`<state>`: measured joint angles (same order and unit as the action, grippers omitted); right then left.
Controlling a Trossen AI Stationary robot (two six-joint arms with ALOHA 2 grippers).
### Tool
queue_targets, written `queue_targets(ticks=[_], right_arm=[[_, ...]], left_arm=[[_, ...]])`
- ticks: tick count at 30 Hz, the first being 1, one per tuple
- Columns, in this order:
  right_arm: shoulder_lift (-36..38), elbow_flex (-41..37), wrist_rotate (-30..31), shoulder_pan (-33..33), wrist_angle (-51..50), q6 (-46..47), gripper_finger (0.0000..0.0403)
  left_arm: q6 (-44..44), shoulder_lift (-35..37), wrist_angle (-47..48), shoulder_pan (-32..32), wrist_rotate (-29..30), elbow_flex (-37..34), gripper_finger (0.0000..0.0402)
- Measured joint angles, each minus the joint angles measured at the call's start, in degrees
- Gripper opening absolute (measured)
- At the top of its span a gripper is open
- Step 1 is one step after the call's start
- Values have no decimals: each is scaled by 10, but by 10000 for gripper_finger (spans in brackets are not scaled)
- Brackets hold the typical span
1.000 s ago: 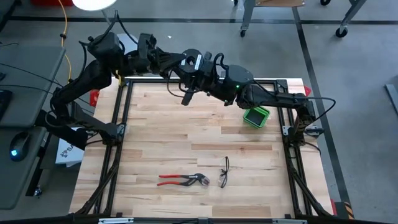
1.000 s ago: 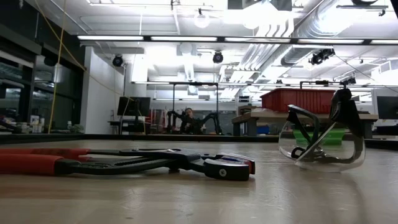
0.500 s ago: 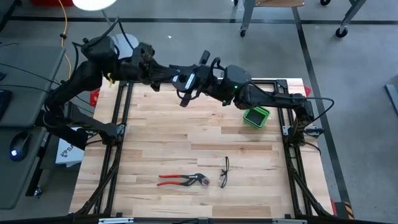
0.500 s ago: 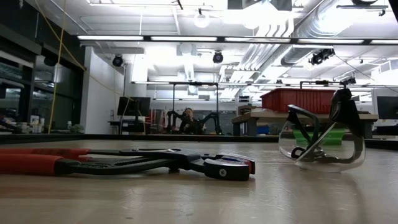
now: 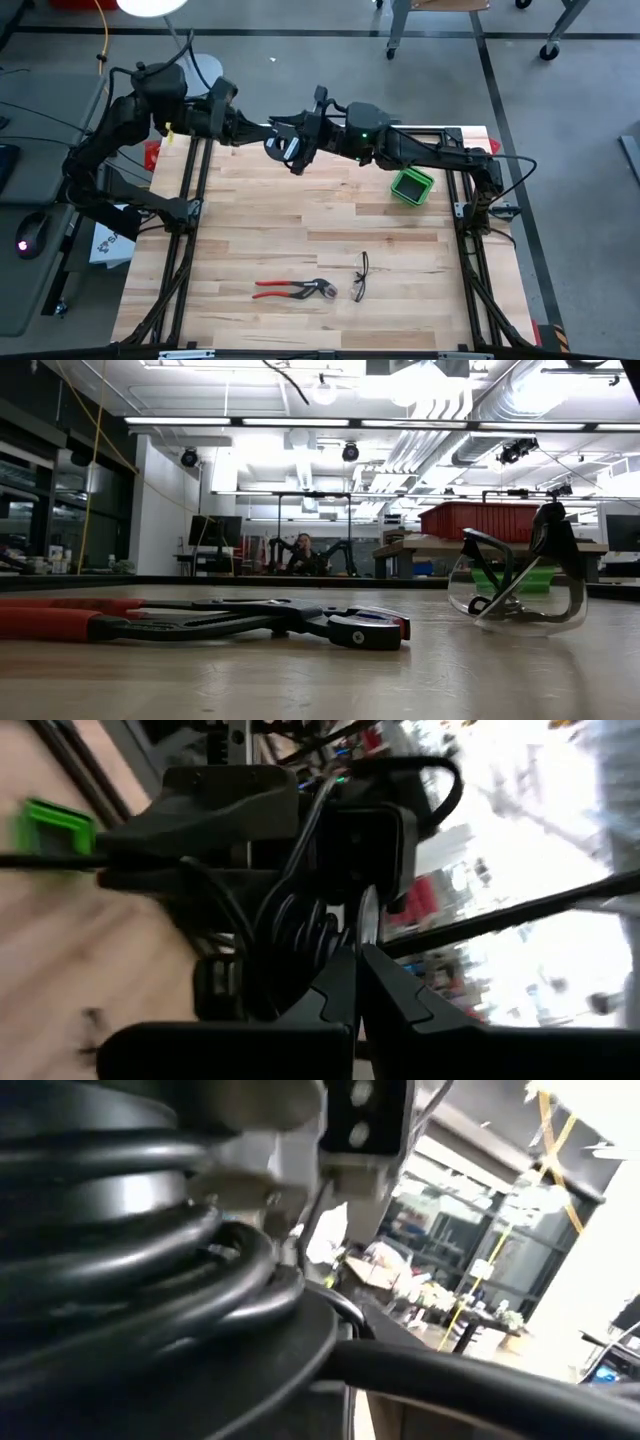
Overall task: Coil cords
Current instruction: Coil the black wire on the black spool
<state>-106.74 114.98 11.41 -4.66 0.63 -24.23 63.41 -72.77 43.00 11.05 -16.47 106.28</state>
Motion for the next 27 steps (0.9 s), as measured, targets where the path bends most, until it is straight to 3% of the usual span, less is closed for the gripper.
queue_targets(ticks=[12, 21, 27], right_arm=[[0, 0, -52, -22, -115, -47, 0], [2, 0, -59, -30, -156, -76, 0], [2, 2, -46, -34, -165, -72, 23]], left_arm=[[-251, 0, 105, 4, 12, -1, 0], [-325, -2, 154, 6, 0, -2, 0], [-365, -8, 189, 5, 61, -3, 0]])
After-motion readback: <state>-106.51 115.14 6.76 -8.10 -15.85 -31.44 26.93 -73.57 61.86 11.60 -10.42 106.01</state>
